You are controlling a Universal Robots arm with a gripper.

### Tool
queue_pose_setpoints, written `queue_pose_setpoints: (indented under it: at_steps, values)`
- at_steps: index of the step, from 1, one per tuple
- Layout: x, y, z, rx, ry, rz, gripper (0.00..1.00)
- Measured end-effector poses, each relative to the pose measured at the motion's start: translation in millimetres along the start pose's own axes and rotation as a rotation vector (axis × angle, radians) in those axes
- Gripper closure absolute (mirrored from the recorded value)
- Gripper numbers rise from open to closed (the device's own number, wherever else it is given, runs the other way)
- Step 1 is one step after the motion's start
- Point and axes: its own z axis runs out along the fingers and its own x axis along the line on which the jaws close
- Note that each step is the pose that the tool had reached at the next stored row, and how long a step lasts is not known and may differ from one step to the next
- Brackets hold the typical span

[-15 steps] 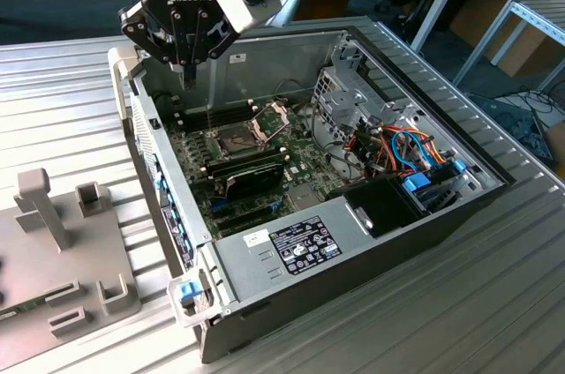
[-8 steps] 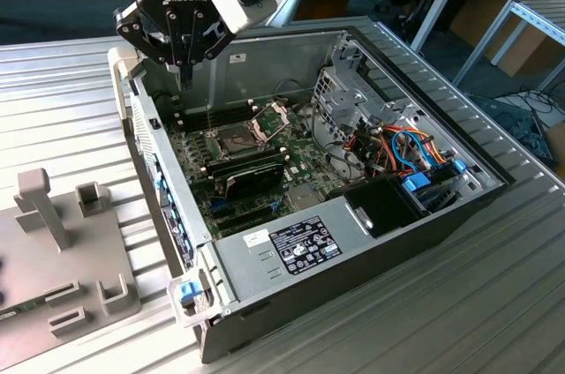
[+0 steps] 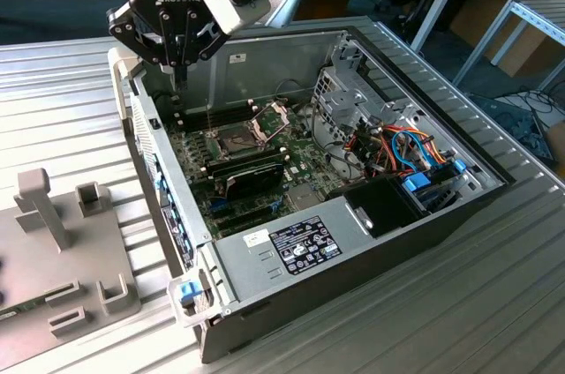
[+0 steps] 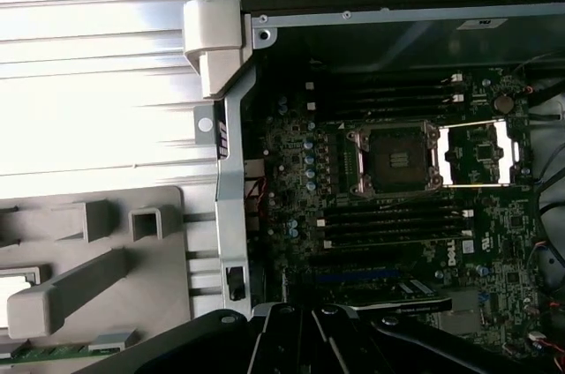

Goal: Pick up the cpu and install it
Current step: 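Reach for the cpu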

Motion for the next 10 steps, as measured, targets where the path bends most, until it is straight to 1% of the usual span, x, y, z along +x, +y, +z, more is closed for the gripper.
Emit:
queue_pose_setpoints:
  at_steps: [4, 10]
  values:
    - [5.3, -0.4, -0.1, 0.0, -0.0001, 0.0, 0.89]
    - [9.5, -0.7, -0.2, 0.0, 0.0, 0.0, 0.89]
